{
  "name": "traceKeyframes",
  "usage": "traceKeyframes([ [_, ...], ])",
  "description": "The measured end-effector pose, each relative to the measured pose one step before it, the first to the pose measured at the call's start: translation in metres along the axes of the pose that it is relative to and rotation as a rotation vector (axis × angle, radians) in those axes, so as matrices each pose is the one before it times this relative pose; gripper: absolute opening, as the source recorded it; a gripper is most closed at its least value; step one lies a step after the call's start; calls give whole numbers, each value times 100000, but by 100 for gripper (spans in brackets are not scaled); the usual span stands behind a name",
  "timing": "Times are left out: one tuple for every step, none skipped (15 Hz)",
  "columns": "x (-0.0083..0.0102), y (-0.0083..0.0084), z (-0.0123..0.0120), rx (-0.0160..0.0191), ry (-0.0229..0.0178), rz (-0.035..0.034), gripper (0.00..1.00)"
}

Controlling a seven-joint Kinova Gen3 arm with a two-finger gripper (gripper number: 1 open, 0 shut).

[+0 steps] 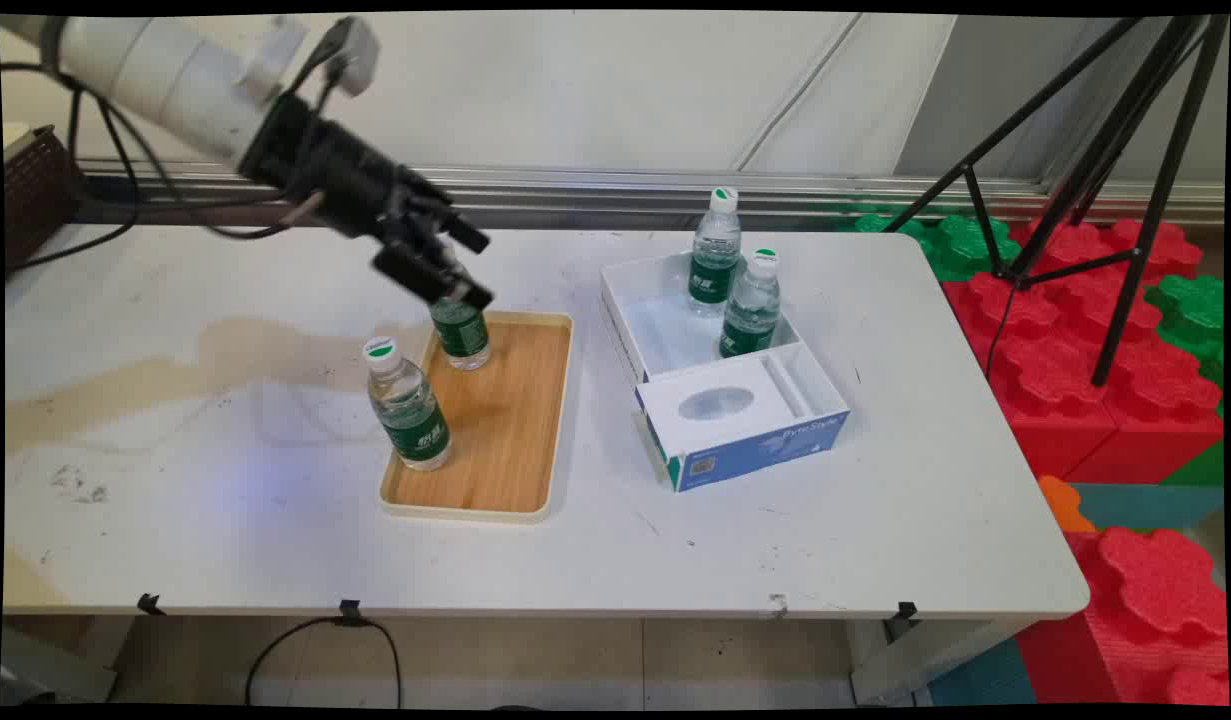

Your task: Pick up the green bottle from the white box

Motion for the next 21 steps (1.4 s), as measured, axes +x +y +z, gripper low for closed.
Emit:
traceKeyframes([
  [1150,412,789,1290,-508,-2258,100],
  [871,423,755,1328,-658,-1639,100],
  [966,510,1053,1815,-840,-1594,100],
  [742,539,1014,1781,-1090,-1581,100],
  [675,572,1084,2046,-1005,-1716,100],
  [366,507,917,1931,-812,-1729,100],
  [427,638,1186,2054,-880,-1736,100],
  [379,578,1045,1685,-321,-1234,100],
  [499,650,1330,1650,-265,-1114,100],
  [229,328,728,844,-189,-575,100],
  [375,533,1296,1412,-225,-1028,100],
  [345,417,1150,836,-109,-820,100],
  [288,332,966,416,-83,-701,100],
  [277,315,916,378,-33,-605,100],
  [368,345,1116,200,60,-437,100],
  [314,303,1178,208,119,-433,100],
  [321,252,1174,115,227,-396,100],
  [205,106,779,17,247,-193,100],
  [137,59,530,18,221,-136,100],
  [211,32,915,-59,559,-245,100],
  [193,-62,733,125,742,-43,100],
])
